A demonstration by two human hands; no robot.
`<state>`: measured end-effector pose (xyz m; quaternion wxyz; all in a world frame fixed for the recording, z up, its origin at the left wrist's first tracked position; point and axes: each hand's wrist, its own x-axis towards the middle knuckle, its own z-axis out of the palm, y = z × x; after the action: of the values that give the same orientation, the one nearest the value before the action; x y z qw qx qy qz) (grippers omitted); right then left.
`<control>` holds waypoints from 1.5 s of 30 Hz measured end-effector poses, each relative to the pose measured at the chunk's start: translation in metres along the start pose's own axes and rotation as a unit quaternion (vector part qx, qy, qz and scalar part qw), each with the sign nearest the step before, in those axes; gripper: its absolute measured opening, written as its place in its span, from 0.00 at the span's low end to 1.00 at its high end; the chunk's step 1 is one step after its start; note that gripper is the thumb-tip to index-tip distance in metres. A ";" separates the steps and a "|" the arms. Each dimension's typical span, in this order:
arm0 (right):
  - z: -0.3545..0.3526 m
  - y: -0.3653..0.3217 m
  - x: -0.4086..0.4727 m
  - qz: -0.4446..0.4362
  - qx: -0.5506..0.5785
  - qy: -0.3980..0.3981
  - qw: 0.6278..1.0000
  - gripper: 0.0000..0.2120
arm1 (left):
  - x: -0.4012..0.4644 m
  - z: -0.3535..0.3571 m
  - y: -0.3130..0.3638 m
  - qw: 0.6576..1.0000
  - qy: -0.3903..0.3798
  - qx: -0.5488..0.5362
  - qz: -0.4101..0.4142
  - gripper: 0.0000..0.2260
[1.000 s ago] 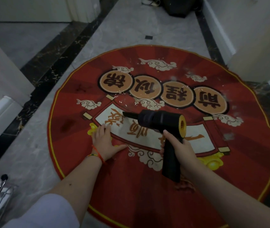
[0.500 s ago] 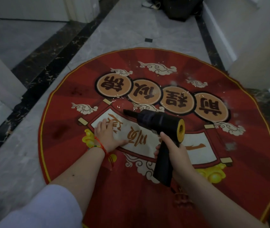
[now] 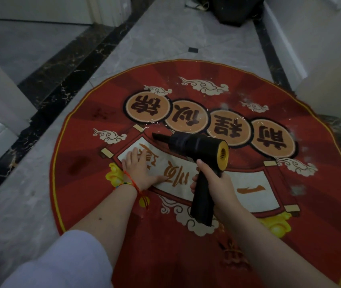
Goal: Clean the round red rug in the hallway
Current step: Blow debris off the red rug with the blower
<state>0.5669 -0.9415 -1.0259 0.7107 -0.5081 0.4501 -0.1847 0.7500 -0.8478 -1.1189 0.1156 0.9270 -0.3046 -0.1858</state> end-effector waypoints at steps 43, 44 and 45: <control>-0.003 0.023 0.040 -0.324 -0.435 -0.093 0.835 0.17 | 0.017 0.005 -0.009 0.999 0.024 -0.025 0.007 0.52; 0.000 0.023 0.040 -0.318 -0.428 -0.095 0.840 0.16 | 0.017 0.005 -0.009 0.999 0.027 -0.019 0.008 0.53; 0.002 0.024 0.040 -0.313 -0.422 -0.096 0.845 0.17 | 0.016 0.005 -0.009 0.999 0.028 -0.011 0.010 0.53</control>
<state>0.5849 -0.9590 -1.0650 0.3718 -0.8883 0.2309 -0.1395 0.7648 -0.8512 -1.1309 0.1365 0.9274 -0.3086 -0.1615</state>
